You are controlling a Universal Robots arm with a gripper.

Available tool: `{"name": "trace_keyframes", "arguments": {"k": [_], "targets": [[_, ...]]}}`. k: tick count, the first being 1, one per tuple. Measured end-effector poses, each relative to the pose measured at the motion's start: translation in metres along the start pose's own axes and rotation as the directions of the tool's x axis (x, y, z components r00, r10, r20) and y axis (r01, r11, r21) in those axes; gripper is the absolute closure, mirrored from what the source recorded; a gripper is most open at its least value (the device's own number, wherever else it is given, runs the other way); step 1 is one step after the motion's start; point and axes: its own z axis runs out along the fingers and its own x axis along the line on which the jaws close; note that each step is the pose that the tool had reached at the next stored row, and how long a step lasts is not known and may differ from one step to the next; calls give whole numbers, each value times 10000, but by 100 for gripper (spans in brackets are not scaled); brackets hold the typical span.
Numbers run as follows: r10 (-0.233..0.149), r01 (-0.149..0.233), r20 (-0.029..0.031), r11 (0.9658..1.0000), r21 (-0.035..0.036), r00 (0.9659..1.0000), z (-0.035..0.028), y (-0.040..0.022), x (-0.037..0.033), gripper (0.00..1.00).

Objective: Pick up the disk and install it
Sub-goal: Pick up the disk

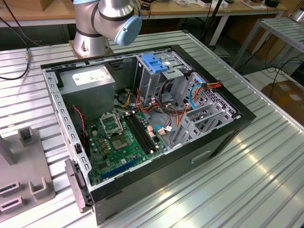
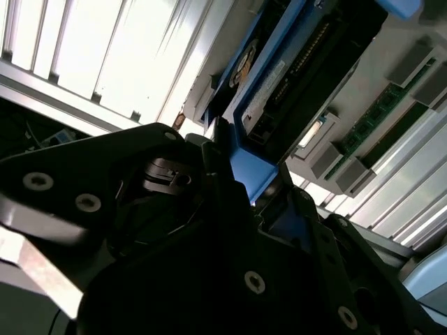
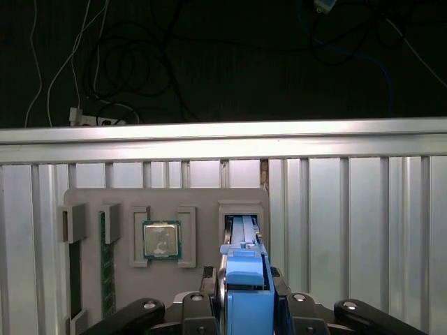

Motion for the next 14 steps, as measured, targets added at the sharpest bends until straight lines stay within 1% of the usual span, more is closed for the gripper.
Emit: {"name": "trace_keyframes", "arguments": {"k": [5, 7, 14], "targets": [[1, -1, 0, 10000, -1, 10000, 3, 0, 0, 60], [1, -1, 0, 10000, -1, 10000, 4, 0, 0, 63], [1, -1, -1, 10000, -1, 10000, 8, 0, 0, 63]]}}
